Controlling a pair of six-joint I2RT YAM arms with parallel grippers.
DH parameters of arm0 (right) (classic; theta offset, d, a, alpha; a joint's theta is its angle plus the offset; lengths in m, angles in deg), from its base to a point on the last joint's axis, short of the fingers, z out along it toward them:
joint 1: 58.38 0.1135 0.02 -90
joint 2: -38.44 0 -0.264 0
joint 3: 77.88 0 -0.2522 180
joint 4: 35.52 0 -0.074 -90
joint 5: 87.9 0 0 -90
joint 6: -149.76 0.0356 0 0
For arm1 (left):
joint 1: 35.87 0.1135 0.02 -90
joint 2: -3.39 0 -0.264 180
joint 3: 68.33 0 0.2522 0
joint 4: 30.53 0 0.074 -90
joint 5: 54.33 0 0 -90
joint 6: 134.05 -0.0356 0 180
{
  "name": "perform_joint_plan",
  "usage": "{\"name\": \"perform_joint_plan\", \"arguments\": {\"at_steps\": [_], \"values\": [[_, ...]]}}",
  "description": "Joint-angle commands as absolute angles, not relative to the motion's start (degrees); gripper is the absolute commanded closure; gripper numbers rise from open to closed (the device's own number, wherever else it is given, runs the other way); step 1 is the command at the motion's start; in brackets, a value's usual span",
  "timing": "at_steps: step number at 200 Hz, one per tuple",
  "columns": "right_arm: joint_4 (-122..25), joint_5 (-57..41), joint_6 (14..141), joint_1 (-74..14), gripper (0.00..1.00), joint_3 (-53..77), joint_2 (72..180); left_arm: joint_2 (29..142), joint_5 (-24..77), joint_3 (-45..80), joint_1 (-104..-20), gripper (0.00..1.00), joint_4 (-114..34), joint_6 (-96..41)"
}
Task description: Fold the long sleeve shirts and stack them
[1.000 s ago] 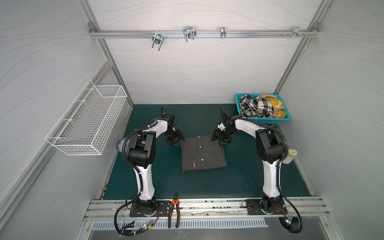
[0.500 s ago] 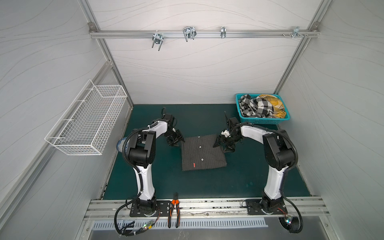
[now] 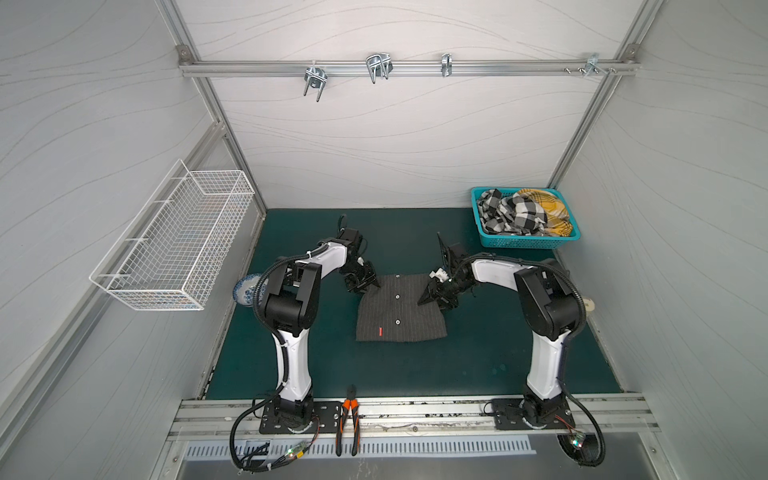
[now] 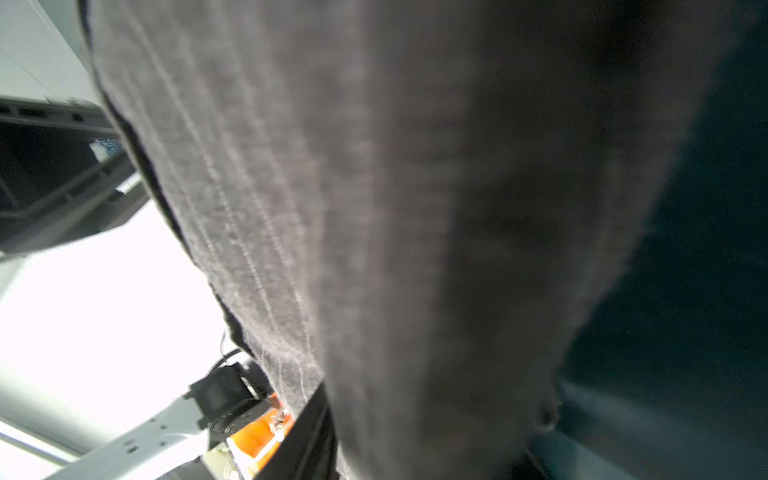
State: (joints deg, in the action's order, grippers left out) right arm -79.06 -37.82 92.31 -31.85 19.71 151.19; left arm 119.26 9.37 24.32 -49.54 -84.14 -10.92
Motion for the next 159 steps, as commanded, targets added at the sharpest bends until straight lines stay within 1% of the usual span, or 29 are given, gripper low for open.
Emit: {"name": "perform_joint_plan", "arguments": {"at_steps": [1, 11, 25, 46, 73, 82, 86, 96, 105, 111, 124, 148, 159], "values": [[-81.8, -36.6, 90.2, -34.0, 0.3, 20.2, 147.9, 119.8, 10.0, 26.8, -49.3, 0.56, -86.4, -12.3], [-83.7, -35.7, 89.0, -35.1, 0.24, 20.1, 146.2, 118.8, 9.9, 27.2, -48.7, 0.54, -87.3, -12.6], [-85.4, -35.6, 88.1, -36.6, 0.22, 19.9, 144.5, 116.8, 10.6, 27.6, -47.5, 0.52, -88.4, -12.7], [-86.7, -37.0, 87.7, -38.5, 0.25, 18.8, 143.6, 113.7, 11.1, 27.2, -44.5, 0.51, -90.2, -12.6], [-88.1, -36.2, 87.7, -38.3, 0.29, 14.7, 144.6, 111.2, 10.4, 25.8, -41.5, 0.48, -90.5, -12.8], [-89.0, -35.1, 87.6, -38.0, 0.35, 12.6, 145.6, 111.3, 10.0, 25.5, -41.2, 0.48, -90.3, -12.8], [-89.8, -34.5, 87.3, -37.6, 0.4, 10.8, 146.6, 111.6, 9.7, 25.6, -41.1, 0.48, -90.3, -12.8], [-91.9, -31.8, 86.6, -36.8, 0.49, 7.5, 148.7, 112.5, 8.4, 25.5, -41.1, 0.48, -89.6, -12.3], [-94.2, -29.1, 86.0, -35.7, 0.61, 4.7, 150.7, 113.4, 6.6, 24.9, -41.3, 0.49, -88.1, -11.2], [-95.3, -28.0, 85.6, -34.8, 0.66, 3.3, 151.7, 113.9, 5.9, 24.4, -41.6, 0.5, -87.2, -10.6], [-96.1, -26.0, 85.7, -33.3, 0.73, 2.2, 152.8, 115.3, 5.7, 23.9, -42.4, 0.52, -86.4, -10.2], [-96.8, -23.0, 86.7, -31.1, 0.84, 3.4, 153.8, 117.2, 5.2, 24.1, -44.9, 0.62, -85.9, -10.1], [-96.7, -22.3, 87.2, -30.7, 0.87, 4.7, 154.3, 117.8, 5.4, 24.1, -46.1, 0.64, -85.6, -10.3]]}}
